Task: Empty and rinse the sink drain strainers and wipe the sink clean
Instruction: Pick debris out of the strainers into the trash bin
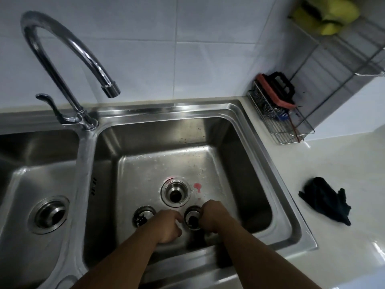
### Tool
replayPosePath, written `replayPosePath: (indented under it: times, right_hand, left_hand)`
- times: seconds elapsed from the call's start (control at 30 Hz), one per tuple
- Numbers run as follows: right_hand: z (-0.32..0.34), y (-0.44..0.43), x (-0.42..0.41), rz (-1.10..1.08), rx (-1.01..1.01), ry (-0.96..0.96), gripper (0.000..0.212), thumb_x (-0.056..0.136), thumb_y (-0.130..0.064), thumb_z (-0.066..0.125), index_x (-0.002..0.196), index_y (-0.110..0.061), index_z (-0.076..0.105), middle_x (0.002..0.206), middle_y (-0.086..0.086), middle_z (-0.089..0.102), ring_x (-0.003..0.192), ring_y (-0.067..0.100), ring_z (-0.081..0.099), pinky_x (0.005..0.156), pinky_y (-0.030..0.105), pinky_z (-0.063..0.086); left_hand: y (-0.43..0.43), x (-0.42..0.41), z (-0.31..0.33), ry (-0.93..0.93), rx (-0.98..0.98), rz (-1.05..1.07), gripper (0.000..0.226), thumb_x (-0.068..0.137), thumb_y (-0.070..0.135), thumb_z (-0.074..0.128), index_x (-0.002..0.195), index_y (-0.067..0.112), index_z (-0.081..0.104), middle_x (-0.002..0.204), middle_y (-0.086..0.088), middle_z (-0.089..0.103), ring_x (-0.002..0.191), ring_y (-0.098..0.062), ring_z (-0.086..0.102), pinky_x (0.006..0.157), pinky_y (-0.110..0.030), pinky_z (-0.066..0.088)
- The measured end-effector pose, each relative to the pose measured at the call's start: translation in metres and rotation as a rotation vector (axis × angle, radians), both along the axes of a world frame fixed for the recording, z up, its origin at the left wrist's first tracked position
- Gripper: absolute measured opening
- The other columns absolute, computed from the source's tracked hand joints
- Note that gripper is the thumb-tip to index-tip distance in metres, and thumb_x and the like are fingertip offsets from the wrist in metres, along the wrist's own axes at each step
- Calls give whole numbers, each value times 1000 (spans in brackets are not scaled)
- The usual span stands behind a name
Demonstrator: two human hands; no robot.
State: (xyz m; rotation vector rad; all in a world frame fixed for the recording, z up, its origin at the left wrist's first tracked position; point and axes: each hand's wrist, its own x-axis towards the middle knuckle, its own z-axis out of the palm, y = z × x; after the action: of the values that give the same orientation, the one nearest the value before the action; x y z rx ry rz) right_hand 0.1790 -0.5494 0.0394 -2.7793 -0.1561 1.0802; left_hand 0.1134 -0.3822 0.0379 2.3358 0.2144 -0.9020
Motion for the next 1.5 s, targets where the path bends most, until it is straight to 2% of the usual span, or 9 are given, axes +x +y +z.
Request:
replayPosePath:
  times: [0.17, 0.3, 0.43, 0.53, 0.6, 0.73, 0.87, 1.2, 1.5]
  right_hand:
    - [23, -3, 10, -59, 53, -70, 31, 84, -23, 71, 111, -8, 68, 115, 13, 68, 106, 28, 66, 79, 26, 47]
    - [49, -2, 22, -67, 145, -138, 42, 88, -31, 65, 125, -10, 65, 128, 13, 63, 119, 30, 60, 99, 33, 48]
    - [71, -7, 38, -68, 147, -225, 38, 91, -41, 64, 112, -9, 65, 118, 12, 66, 109, 29, 63, 87, 34, 49]
    - [92, -18, 51, -78, 134, -283, 41, 87, -40, 68, 112, -8, 66, 115, 12, 67, 105, 30, 65, 87, 37, 53]
    - [107, -28, 61, -97, 145, -329, 36, 84, -34, 69, 108, -8, 70, 109, 11, 70, 102, 30, 68, 85, 35, 54]
    - [134, -50, 79, -155, 155, -398, 31, 81, -27, 67, 104, -9, 73, 106, 11, 72, 100, 29, 69, 85, 32, 55]
    - [154, -69, 89, -148, 140, -437, 27, 86, -27, 64, 106, -11, 73, 107, 12, 71, 99, 29, 69, 87, 37, 59]
    - [168, -97, 100, -230, 128, -509, 30, 89, -32, 64, 107, -10, 69, 105, 10, 68, 96, 26, 66, 82, 37, 59]
    - [181, -143, 123, -452, 266, -797, 20, 86, -26, 66, 102, -16, 60, 108, 6, 60, 91, 22, 57, 79, 36, 54]
  left_hand:
    - [3, 7, 13, -24, 28, -31, 39, 86, 27, 62, 125, 33, 64, 114, 6, 67, 94, -6, 60, 79, -15, 41]
    - [5, 23, 37, -72, 51, -39, 38, 84, 20, 66, 121, 28, 68, 113, 1, 70, 94, -12, 66, 77, -14, 45]
    - [-4, 48, 72, -155, 78, -116, 30, 87, 15, 67, 116, 22, 71, 104, 10, 69, 108, -15, 65, 87, -15, 44]
    - [-16, 68, 98, -201, 30, -148, 22, 86, 13, 66, 107, 18, 72, 86, 19, 61, 101, -13, 66, 74, -5, 40]
    - [-29, 83, 114, -220, 35, -192, 23, 87, 18, 66, 110, 20, 70, 96, 17, 64, 104, -9, 64, 74, -2, 37]
    - [-57, 113, 144, -236, 42, -207, 36, 87, 24, 66, 122, 25, 64, 108, 7, 65, 93, -12, 67, 78, -17, 50]
    - [-81, 137, 167, -330, 114, -283, 40, 86, 26, 65, 126, 24, 64, 128, -3, 64, 114, -22, 61, 95, -27, 47]
    - [-118, 158, 188, -366, 143, -305, 42, 89, 22, 64, 130, 19, 61, 127, -5, 64, 114, -25, 60, 96, -33, 49]
    - [-130, 172, 186, -361, 92, -288, 40, 90, 22, 63, 130, 21, 60, 129, -3, 61, 113, -22, 60, 96, -33, 50]
